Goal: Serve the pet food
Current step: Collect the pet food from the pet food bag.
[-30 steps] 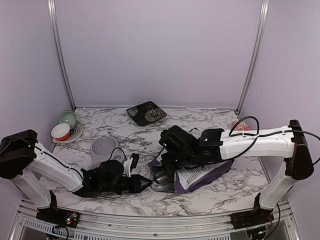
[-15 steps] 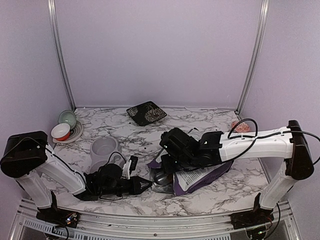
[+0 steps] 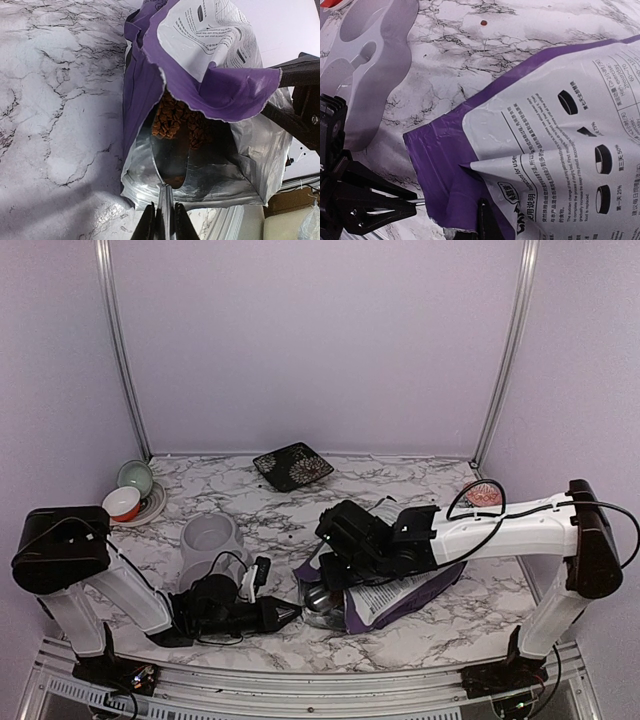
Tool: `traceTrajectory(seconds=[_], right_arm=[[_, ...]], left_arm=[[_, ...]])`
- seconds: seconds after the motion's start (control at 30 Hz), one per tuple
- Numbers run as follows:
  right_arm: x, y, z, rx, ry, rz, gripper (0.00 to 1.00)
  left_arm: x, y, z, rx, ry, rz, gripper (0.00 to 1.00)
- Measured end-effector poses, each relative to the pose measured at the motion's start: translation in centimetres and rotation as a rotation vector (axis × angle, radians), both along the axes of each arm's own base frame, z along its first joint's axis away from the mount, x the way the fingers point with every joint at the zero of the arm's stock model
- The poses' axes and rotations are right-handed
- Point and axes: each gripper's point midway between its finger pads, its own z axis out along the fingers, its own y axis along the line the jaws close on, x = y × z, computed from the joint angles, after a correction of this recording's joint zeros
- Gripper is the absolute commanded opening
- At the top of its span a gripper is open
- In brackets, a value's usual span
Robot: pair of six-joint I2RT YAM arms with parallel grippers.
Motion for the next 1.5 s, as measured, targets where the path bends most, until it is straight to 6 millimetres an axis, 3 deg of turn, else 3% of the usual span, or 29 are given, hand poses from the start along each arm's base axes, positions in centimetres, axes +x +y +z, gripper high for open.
traceTrajectory(seconds=[0.53,0.83,1.2,1.5], right_arm=[[0.1,0.0,0.0,-0.005,-0.002,-0.008,0.00],[0.2,-0.2,0.4,-0.015,-0.013,-0.012,0.00],[0.4,-0.4,1.2,-0.019,-0.042,-0.007,0.00],[0.9,-0.6,3.2,-0.033,-0.074,-0.016,0.00]], left_arm=[[-0.8,0.7,0.8,0.003,0.018,-0.022,0.00],[-0.6,-0.2,1.5,0.067,0.038,-0.034,0.00],[0.2,-0.1,5.8,0.125,-0.033,-0.028,0.00],[0.5,-0.7,7.8,0.163,-0.038,-0.032,0.00]])
